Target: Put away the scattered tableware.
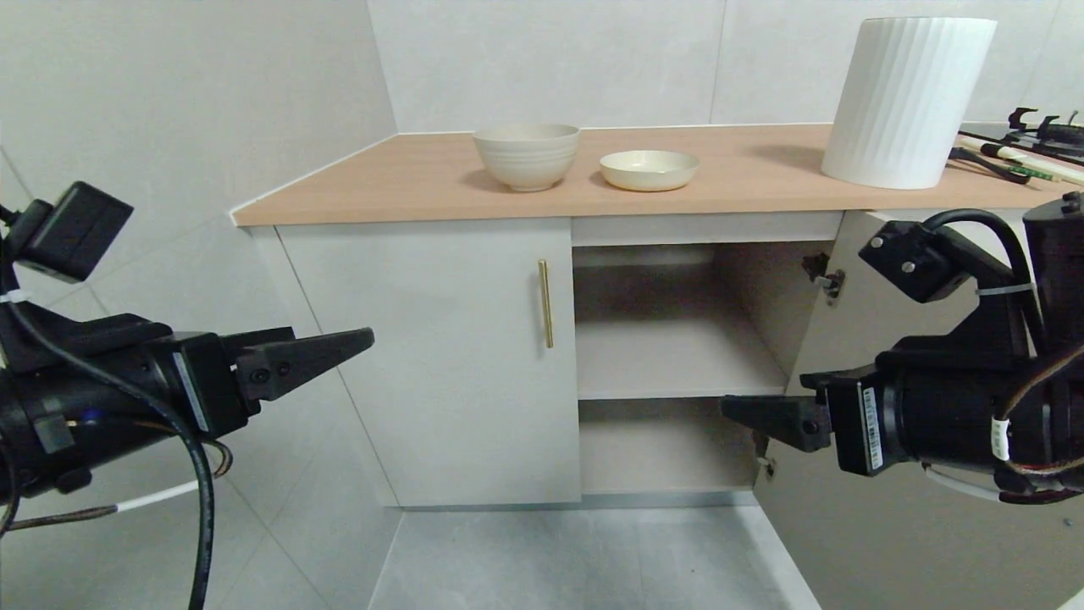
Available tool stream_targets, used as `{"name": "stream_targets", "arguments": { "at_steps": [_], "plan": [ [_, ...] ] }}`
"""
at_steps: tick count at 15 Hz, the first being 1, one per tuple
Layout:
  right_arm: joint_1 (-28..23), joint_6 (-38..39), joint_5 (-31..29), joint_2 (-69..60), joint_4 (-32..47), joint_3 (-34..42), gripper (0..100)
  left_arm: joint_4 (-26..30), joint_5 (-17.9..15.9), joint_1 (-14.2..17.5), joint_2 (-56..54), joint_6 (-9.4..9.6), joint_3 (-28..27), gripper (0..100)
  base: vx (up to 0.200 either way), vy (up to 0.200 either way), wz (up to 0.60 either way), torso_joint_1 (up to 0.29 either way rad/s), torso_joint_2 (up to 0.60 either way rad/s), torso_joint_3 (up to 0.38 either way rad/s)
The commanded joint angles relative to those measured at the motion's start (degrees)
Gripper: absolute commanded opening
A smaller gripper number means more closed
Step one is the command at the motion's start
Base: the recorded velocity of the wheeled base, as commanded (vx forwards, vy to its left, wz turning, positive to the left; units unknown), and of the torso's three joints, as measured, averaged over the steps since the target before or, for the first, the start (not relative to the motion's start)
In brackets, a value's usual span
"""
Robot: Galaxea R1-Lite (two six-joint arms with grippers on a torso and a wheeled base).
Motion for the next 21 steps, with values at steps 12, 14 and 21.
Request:
{"name": "stream_targets", "arguments": {
  "at_steps": [12, 14, 21],
  "plan": [
    [-0.09, 1.07, 1.42, -1.27, -0.51, 1.08, 100, -0.02, -0.04, 1.24, 0.33, 0.23, 0.01, 100, 0.183, 0.0, 0.0, 0.003, 0.0, 0.003],
    [-0.09, 1.07, 1.42, -1.27, -0.51, 1.08, 100, -0.11, -0.04, 1.24, -0.02, 0.23, 0.01, 100, 0.0, 0.0, 0.0, 0.0, 0.0, 0.0],
    [-0.09, 0.63, 1.15, -1.98, -1.38, 1.52, 100, -0.11, -0.39, 1.15, -0.37, 0.23, 0.09, 100, 0.0, 0.0, 0.0, 0.0, 0.0, 0.0]
  ]
}}
